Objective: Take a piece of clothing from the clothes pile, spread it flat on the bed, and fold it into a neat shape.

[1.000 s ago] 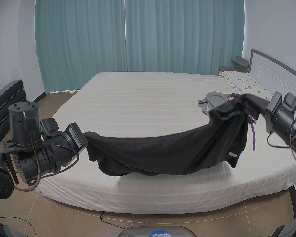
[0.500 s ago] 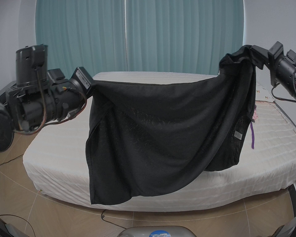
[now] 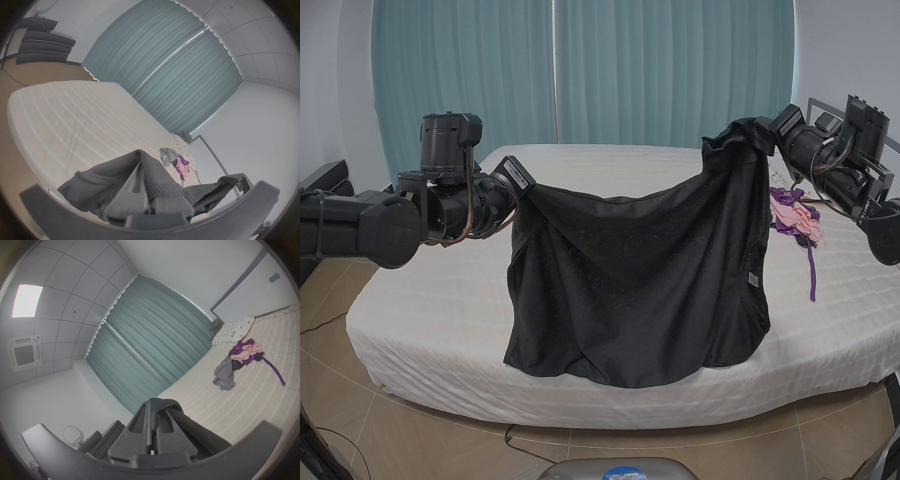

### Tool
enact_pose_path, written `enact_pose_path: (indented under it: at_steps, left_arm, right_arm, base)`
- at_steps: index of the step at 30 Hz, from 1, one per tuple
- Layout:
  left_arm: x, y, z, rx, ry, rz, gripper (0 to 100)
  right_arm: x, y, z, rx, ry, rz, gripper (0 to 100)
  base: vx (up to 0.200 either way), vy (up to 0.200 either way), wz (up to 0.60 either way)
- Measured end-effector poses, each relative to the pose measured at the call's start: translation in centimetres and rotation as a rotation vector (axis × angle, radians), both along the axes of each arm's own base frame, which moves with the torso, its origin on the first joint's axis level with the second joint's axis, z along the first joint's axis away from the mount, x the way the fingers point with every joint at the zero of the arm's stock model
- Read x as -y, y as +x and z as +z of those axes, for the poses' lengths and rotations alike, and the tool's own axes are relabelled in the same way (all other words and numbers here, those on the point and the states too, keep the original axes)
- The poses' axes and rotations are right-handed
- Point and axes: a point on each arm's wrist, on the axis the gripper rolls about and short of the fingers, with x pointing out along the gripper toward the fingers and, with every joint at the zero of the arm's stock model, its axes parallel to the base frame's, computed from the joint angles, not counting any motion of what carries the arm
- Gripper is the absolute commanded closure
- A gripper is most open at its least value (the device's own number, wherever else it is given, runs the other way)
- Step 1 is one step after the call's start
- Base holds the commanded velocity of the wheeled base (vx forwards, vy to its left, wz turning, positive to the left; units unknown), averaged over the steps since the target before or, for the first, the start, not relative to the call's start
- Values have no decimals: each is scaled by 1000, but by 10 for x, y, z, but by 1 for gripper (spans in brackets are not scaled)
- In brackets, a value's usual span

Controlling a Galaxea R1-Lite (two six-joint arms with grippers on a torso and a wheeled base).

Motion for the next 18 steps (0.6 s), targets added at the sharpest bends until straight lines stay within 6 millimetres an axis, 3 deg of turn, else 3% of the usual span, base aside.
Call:
enact_pose_path:
  at_steps: [18]
  left_arm:
    - [6, 58, -44, -70, 27, 32, 100]
  right_arm:
    - [-4, 54, -38, -41, -37, -39, 100]
  base:
    - [200, 0, 0]
